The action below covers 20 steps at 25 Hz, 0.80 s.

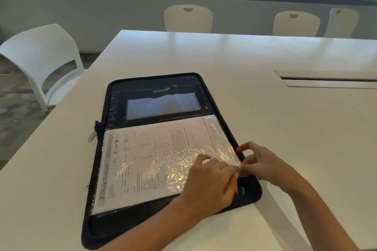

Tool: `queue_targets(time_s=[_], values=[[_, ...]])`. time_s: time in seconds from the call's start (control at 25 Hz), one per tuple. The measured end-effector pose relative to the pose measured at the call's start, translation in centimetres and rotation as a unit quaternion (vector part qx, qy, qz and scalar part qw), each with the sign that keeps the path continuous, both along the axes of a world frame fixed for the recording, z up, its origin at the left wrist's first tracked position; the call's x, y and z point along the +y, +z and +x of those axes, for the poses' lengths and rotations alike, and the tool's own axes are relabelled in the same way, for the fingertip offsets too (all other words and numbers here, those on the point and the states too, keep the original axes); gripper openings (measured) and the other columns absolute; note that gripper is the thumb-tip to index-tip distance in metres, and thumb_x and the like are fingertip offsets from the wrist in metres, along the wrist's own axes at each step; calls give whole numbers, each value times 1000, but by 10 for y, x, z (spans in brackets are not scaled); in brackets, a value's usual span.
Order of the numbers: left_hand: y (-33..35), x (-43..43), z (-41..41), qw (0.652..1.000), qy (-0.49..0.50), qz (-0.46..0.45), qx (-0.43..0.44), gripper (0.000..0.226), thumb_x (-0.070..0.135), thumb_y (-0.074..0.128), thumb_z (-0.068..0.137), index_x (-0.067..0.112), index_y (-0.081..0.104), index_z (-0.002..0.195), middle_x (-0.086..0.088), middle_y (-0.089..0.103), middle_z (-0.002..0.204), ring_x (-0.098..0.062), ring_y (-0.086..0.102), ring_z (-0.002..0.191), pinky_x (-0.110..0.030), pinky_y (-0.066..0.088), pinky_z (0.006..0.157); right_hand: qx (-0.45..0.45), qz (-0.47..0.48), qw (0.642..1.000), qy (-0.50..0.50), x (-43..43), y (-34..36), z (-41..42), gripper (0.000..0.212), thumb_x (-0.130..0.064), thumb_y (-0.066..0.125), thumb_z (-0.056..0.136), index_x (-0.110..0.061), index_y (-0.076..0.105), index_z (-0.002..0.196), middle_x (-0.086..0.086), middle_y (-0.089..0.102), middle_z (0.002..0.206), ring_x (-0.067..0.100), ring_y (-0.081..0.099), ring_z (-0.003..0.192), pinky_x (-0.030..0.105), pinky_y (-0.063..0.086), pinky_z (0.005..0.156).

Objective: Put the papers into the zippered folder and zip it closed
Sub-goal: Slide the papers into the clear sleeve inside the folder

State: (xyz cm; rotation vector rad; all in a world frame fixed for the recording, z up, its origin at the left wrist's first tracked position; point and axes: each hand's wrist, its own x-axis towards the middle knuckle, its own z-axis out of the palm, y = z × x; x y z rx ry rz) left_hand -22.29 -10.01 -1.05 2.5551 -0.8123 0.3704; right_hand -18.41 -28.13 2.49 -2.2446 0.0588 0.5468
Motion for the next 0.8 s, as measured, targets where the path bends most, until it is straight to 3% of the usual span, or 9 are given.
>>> queue_targets(time_s=[0.08,0.44,0.64,0.8], values=[[1,12,9,1000,13,9,8,31,41,43,94,30,68,111,12,72,106,-6,64,94,-37,43,97,-36,-43,998,-6,3,-3,-7,41,-24,78,77,-28,51,108,-5,73,77,12,69,73,24,53,70],[-9,81,40,996,88,25,4,40,45,46,91,28,60,125,8,61,129,-11,54,117,-31,35,102,-137,-189,969,-74,-8,-31,-45,34,-43,71,81,-34,47,102,-10,58,90,3,57,74,21,44,61],[-17,99,53,986,43,147,67,72,68,20,91,27,23,150,3,16,160,-17,14,146,-40,10,116,-159,-180,964,-113,-9,-42,-35,11,-26,68,87,-26,62,97,-18,57,78,-2,52,69,13,34,54],[-23,87,55,978,5,184,102,76,71,6,89,29,5,153,4,-6,161,-16,-6,148,-47,0,119,-189,-220,942,-167,-20,-41,23,6,-21,66,87,-19,67,91,-2,63,82,14,51,70,25,35,58]])
